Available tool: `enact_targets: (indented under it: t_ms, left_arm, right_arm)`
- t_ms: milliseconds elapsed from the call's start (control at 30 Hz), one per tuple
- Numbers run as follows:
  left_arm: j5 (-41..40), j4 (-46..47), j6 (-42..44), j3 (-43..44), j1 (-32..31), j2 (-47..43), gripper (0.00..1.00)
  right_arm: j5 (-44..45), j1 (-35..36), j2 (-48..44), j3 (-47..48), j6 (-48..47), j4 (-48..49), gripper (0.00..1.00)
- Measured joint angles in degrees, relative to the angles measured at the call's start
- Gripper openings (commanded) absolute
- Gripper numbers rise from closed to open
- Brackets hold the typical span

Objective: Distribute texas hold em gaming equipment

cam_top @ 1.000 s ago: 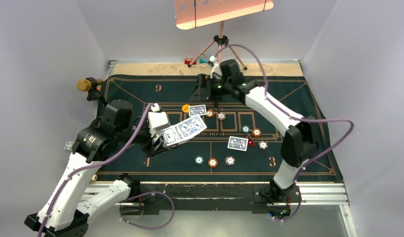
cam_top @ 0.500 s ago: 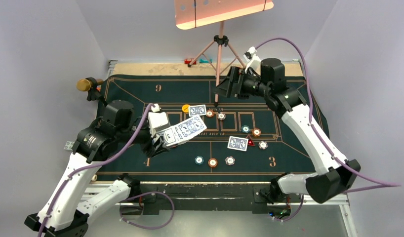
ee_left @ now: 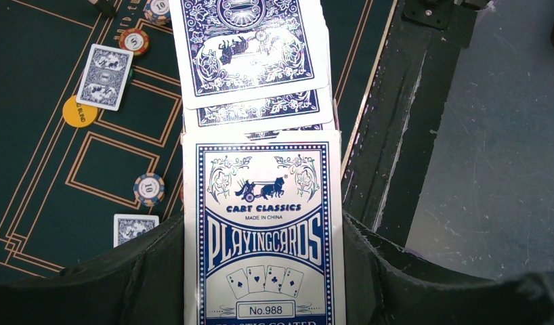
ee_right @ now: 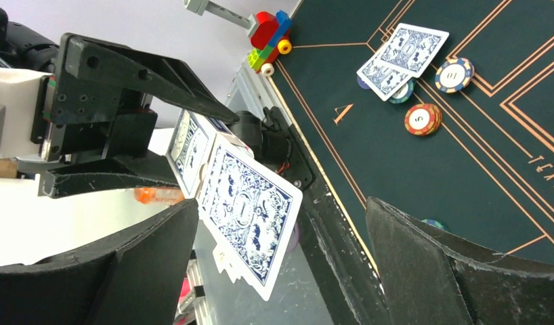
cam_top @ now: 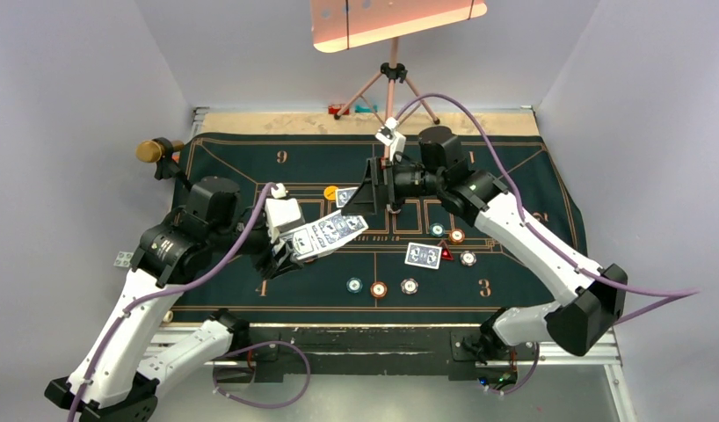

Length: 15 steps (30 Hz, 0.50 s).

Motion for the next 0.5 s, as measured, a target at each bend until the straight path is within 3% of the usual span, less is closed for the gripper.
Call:
enact_targets:
  t_ms: [500]
  left_arm:
    - [0.0,0.2,0.0,0.0,0.0,0.4,0.00]
  right_arm:
    - [0.3,4.4,-0.4,-4.2,3.9,3.7,0.98]
